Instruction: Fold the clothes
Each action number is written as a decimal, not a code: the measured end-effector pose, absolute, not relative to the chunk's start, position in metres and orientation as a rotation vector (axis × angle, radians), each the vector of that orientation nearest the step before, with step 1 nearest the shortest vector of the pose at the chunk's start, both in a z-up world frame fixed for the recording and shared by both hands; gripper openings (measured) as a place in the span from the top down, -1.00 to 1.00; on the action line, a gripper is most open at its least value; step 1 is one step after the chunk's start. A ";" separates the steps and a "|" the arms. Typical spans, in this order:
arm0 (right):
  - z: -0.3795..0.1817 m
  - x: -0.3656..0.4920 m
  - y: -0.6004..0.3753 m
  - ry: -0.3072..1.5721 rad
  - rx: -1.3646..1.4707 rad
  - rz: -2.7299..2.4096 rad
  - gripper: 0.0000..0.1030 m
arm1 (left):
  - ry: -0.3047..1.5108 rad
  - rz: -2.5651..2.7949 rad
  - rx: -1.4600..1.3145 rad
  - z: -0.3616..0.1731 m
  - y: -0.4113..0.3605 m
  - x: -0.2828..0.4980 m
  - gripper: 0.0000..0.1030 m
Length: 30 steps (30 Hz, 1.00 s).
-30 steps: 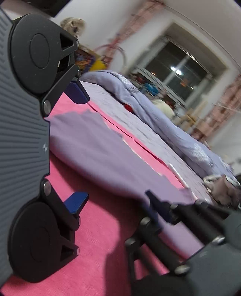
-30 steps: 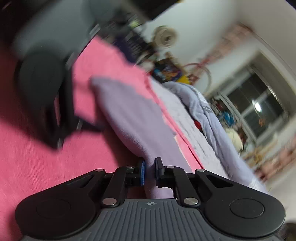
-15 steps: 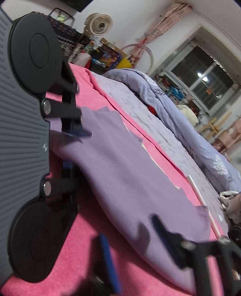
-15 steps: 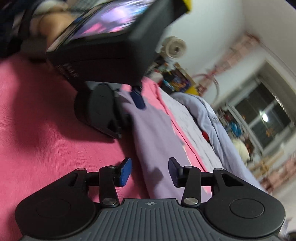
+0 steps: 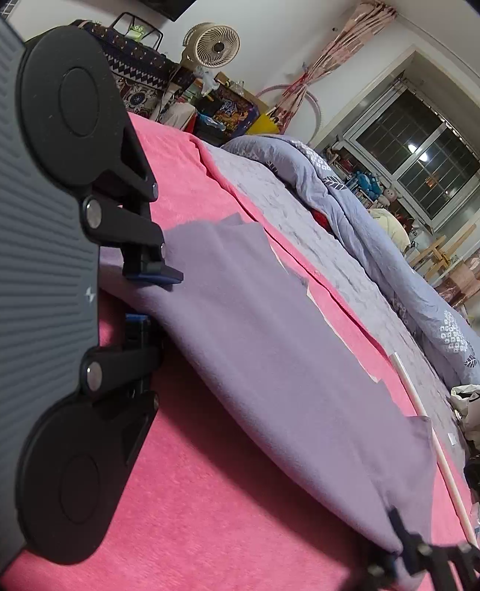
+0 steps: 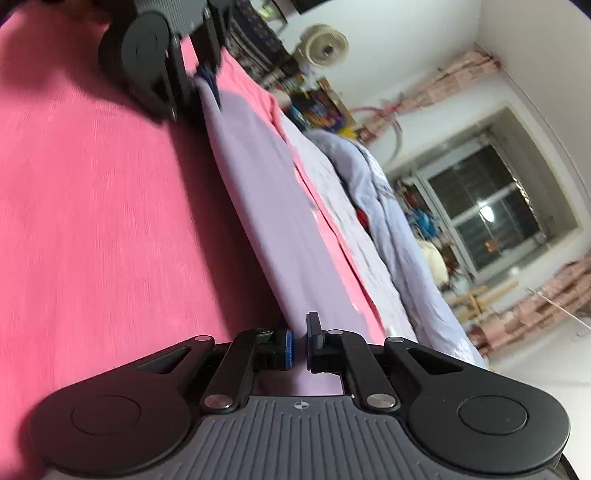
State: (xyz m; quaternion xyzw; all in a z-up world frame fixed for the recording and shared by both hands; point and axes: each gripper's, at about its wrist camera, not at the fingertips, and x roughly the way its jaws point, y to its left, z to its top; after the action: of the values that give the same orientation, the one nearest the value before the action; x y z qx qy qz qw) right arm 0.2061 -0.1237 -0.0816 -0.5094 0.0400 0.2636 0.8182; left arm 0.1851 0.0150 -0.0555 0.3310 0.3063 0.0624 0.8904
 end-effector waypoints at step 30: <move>-0.081 0.215 -0.193 0.313 -0.948 0.477 0.86 | 0.698 0.303 0.597 -0.031 0.077 0.143 0.48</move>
State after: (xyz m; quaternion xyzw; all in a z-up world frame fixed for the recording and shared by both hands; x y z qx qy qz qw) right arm 0.2153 -0.1928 -0.0809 -0.4503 0.1487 0.2265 0.8507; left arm 0.1431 0.0768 -0.0307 0.2872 0.3356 0.1457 0.8853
